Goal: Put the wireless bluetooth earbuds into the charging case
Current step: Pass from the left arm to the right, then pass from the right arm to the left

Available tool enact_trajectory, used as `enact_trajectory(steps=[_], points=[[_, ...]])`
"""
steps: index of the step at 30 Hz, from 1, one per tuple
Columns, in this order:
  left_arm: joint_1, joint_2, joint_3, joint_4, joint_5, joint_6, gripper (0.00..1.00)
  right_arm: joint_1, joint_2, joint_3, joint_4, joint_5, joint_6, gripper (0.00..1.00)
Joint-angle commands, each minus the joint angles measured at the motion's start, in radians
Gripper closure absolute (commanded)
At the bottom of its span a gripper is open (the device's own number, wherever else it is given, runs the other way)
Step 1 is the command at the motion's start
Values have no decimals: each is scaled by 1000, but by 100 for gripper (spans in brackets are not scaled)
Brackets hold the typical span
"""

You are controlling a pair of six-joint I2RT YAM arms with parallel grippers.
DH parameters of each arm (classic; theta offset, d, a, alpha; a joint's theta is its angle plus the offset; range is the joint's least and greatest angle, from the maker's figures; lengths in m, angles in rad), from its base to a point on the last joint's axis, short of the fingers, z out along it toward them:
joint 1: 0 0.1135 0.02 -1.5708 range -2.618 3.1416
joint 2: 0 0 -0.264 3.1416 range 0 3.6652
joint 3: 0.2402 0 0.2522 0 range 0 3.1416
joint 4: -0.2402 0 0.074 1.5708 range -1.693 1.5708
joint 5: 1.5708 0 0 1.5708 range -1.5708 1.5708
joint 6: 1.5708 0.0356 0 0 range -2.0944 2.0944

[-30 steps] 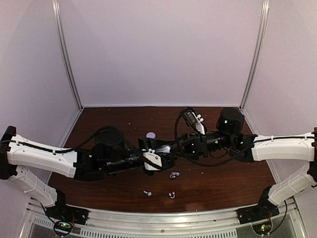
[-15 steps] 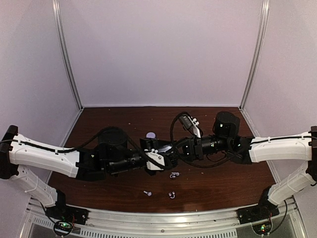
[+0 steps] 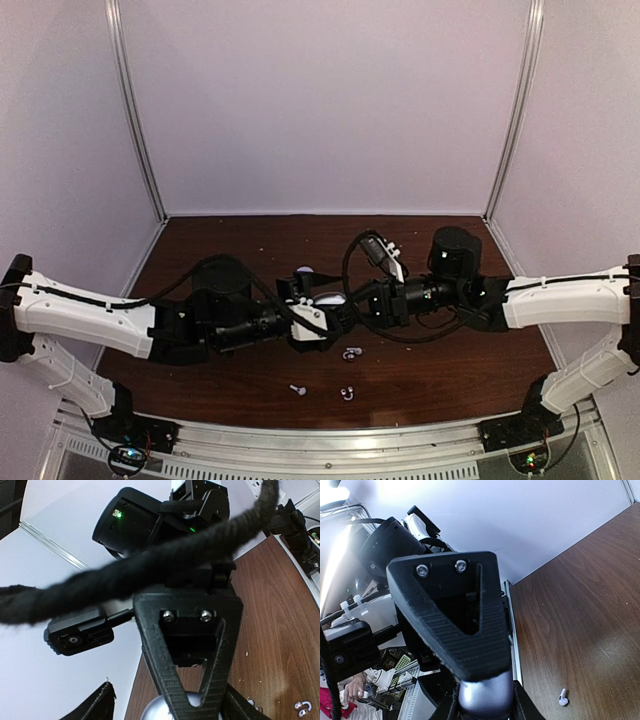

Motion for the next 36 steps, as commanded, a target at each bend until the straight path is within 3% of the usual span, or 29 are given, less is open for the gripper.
enact_trajectory(steps=[1, 5, 12, 19, 28, 31, 34, 36], points=[[7, -83, -32, 5, 26, -48, 27, -19, -38, 7, -9, -20, -26, 83], [7, -112, -55, -37, 30, -56, 27, -30, -48, 11, -11, -35, -29, 83], [7, -127, -57, -63, 59, -43, 40, -30, -33, 16, -5, -58, -24, 83], [7, -105, -58, -75, 45, -30, 40, -30, -37, 17, -4, -69, -17, 83], [7, -90, -54, -78, 34, 7, 55, -30, -35, 7, 8, -88, -10, 82], [7, -90, -54, -68, 34, 16, 61, -30, -36, 0, 24, -90, -2, 75], [7, -92, -57, -38, 32, 13, 62, -30, -33, -17, 65, -87, 22, 61], [8, -88, -57, -22, 28, 13, 63, -30, -28, -32, 114, -86, 49, 58]])
